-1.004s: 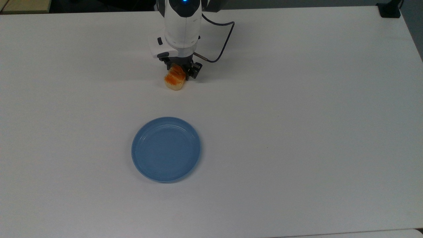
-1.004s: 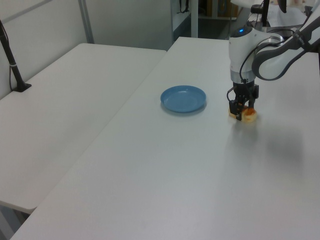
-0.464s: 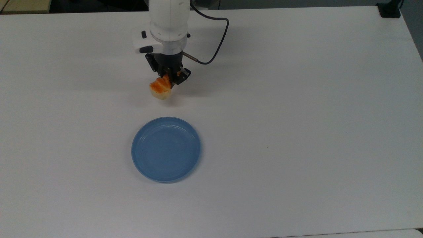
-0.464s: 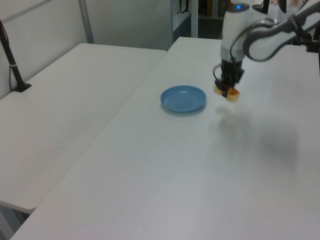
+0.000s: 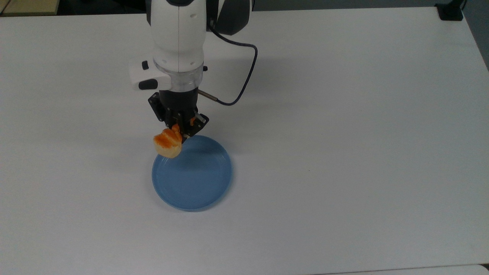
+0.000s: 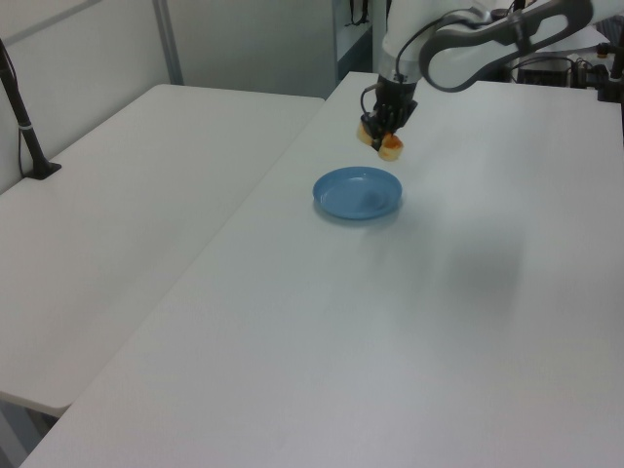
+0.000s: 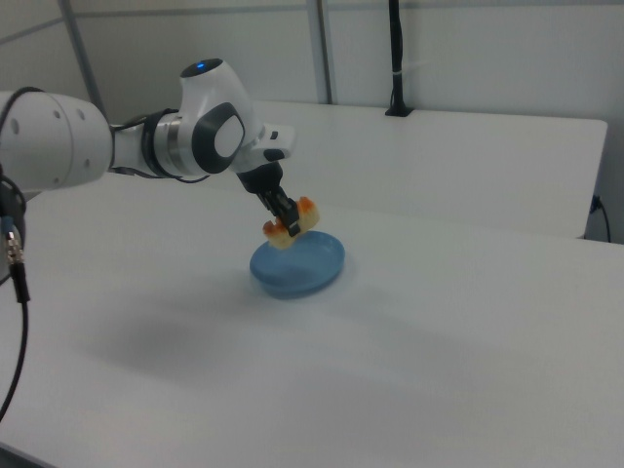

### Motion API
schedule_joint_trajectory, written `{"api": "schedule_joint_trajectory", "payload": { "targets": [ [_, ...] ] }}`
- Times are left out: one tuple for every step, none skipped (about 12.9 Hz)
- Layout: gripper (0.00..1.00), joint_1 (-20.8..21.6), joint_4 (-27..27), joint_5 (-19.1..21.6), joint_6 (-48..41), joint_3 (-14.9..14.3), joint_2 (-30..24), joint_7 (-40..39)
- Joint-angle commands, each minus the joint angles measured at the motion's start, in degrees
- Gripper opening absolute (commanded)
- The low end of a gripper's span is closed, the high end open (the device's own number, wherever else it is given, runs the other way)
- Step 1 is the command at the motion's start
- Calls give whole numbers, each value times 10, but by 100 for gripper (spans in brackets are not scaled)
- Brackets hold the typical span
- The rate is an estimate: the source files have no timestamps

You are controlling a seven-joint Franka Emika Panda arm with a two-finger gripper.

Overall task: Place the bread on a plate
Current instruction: 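Carry the bread roll over the blue plate and release it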

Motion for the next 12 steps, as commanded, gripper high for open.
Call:
{"api": "schedule_joint_trajectory", "payload": {
  "targets": [
    [0, 1, 122, -15, -74, 4, 89, -18],
    [0, 3, 124, -15, -84, 4, 96, -33],
    [0, 7, 123, -15, -87, 4, 104, -37],
    [0, 10, 124, -16, -86, 4, 116, -37],
    [1, 12, 125, -20, -86, 4, 128, -37],
    [11, 12, 125, -23, -85, 4, 137, -36],
    [66, 11, 124, -21, -85, 4, 137, -33],
    [78, 12, 123, -22, -85, 4, 137, -31],
    [81, 12, 122, -23, -84, 4, 137, -29],
    [87, 12, 120, -23, -84, 4, 136, -25],
    [95, 11, 120, -23, -85, 4, 134, -24],
    [98, 10, 119, -18, -86, 4, 119, -24]
  ]
}}
